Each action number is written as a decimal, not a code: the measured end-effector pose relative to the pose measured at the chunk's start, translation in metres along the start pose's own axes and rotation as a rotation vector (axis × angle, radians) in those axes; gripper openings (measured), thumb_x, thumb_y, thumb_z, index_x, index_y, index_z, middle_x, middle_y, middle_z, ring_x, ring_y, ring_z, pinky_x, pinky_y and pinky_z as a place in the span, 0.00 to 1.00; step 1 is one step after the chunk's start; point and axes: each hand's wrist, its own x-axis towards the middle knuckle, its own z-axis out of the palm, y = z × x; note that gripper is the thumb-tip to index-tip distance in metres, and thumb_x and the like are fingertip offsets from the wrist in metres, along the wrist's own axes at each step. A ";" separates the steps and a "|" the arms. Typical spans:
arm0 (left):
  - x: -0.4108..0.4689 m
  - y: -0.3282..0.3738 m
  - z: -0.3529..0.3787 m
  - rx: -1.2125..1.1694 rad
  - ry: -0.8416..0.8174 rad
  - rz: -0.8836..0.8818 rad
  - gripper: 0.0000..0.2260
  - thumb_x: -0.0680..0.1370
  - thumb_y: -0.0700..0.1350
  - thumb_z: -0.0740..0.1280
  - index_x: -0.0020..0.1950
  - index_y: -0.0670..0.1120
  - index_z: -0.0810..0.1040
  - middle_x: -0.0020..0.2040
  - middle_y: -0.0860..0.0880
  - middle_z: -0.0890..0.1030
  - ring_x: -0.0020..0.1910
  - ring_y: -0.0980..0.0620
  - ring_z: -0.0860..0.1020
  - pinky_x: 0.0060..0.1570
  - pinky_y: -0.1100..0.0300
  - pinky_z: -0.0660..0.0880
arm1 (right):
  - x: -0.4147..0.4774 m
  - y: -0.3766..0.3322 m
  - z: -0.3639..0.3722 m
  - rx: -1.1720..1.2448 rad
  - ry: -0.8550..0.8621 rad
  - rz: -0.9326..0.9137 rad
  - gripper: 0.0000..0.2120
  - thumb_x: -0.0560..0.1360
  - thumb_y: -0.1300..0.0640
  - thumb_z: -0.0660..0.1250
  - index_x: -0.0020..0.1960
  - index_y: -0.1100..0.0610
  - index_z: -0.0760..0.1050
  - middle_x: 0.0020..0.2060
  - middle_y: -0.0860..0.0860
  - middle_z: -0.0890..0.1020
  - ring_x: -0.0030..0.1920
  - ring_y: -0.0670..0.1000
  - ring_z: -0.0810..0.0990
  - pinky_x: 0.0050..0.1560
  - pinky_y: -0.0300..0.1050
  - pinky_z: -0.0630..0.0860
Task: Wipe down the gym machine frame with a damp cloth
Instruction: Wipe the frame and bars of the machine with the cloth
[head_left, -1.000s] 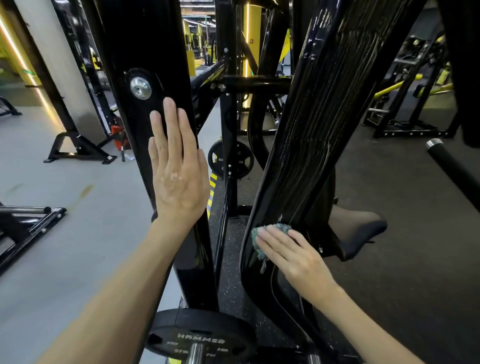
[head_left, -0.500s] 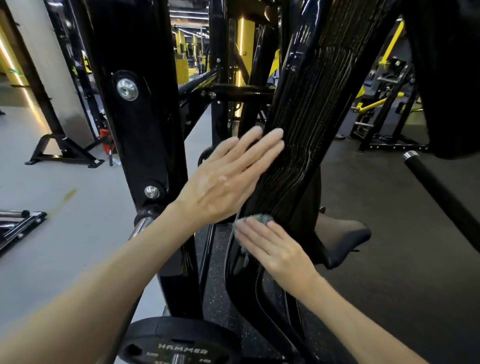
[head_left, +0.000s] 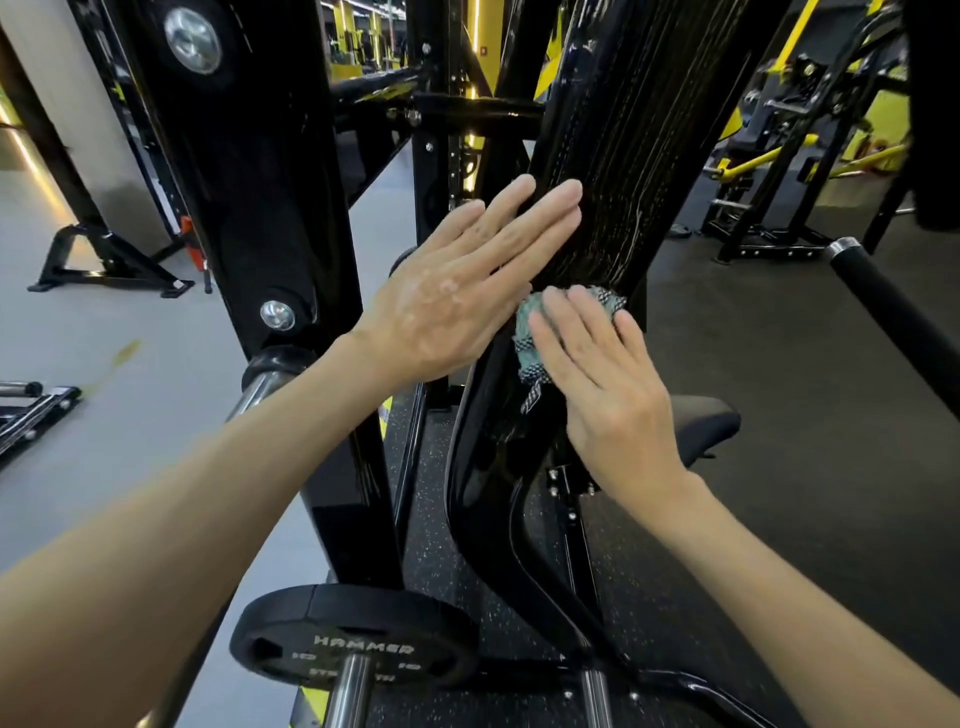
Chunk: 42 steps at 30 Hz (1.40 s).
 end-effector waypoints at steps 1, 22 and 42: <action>0.000 0.000 0.000 -0.005 -0.004 -0.006 0.24 0.84 0.38 0.56 0.79 0.39 0.54 0.79 0.41 0.61 0.78 0.42 0.57 0.76 0.47 0.58 | -0.008 -0.005 0.006 0.013 0.005 0.017 0.18 0.83 0.69 0.53 0.72 0.62 0.67 0.71 0.56 0.68 0.73 0.55 0.66 0.75 0.54 0.60; -0.001 0.007 -0.002 -0.004 -0.004 -0.040 0.24 0.82 0.36 0.56 0.79 0.39 0.57 0.79 0.41 0.61 0.78 0.41 0.57 0.76 0.48 0.57 | 0.002 -0.004 0.000 -0.006 0.057 0.067 0.18 0.82 0.69 0.54 0.71 0.62 0.67 0.71 0.56 0.67 0.73 0.54 0.64 0.75 0.53 0.59; -0.006 0.007 0.005 -0.069 0.029 -0.092 0.26 0.84 0.39 0.54 0.79 0.39 0.48 0.79 0.45 0.51 0.79 0.45 0.53 0.75 0.47 0.59 | 0.099 0.048 -0.050 -0.148 0.138 0.040 0.24 0.76 0.75 0.59 0.72 0.66 0.68 0.70 0.64 0.71 0.72 0.63 0.67 0.74 0.55 0.58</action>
